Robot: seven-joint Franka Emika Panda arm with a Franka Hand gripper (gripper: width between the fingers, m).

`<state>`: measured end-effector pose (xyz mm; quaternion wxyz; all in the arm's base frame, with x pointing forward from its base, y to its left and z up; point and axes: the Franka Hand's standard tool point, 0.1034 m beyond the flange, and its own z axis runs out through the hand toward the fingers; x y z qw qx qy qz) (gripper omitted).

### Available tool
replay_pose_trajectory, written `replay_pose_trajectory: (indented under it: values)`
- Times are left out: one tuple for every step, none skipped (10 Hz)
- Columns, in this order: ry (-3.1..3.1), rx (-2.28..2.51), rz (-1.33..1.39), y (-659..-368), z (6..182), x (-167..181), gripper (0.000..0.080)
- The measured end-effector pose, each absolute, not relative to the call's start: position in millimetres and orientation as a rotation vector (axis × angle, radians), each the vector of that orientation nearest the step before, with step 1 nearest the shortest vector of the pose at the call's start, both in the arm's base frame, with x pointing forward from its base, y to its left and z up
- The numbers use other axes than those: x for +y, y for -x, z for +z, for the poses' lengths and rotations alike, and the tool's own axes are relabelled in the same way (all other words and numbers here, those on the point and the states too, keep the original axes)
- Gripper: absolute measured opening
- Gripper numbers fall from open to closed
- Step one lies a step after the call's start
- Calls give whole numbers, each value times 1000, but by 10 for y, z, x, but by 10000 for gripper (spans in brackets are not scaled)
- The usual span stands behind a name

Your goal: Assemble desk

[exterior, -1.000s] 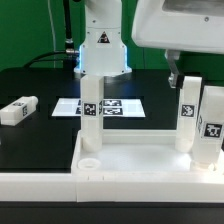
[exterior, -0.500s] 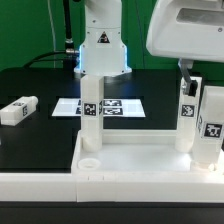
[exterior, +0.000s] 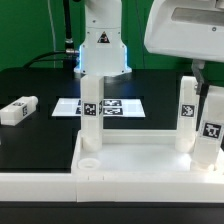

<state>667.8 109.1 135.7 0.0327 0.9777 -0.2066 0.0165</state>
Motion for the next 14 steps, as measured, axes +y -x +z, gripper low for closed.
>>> replay_pose_trajectory:
  values:
    - [-2980,-759,52,-6675,1356,1077,287]
    - [-2944,-900,75,-6682,1348,1059,287]
    - [-2883,-1111,155,-6676,1341,1034,287]
    - [-2788,-1350,197,-6607,1340,1042,287]
    - [-2697,-1538,209,-6580,1335,1043,287]
    - [-2642,-1722,267,-6587,1321,1026,291]
    - [-2642,-1722,267,-6587,1321,1026,295]
    - [-2642,-1722,267,-6587,1321,1026,295]
    - [-2642,-1722,267,-6587,1321,1026,297]
    - [-2642,-1722,267,-6587,1321,1026,297]
    - [-2642,-1722,267,-6587,1321,1026,297]
    - [-2642,-1722,267,-6587,1321,1026,297]
    - [-2642,-1722,267,-6587,1321,1026,305]
    - [-2642,-1722,267,-6587,1321,1026,305]
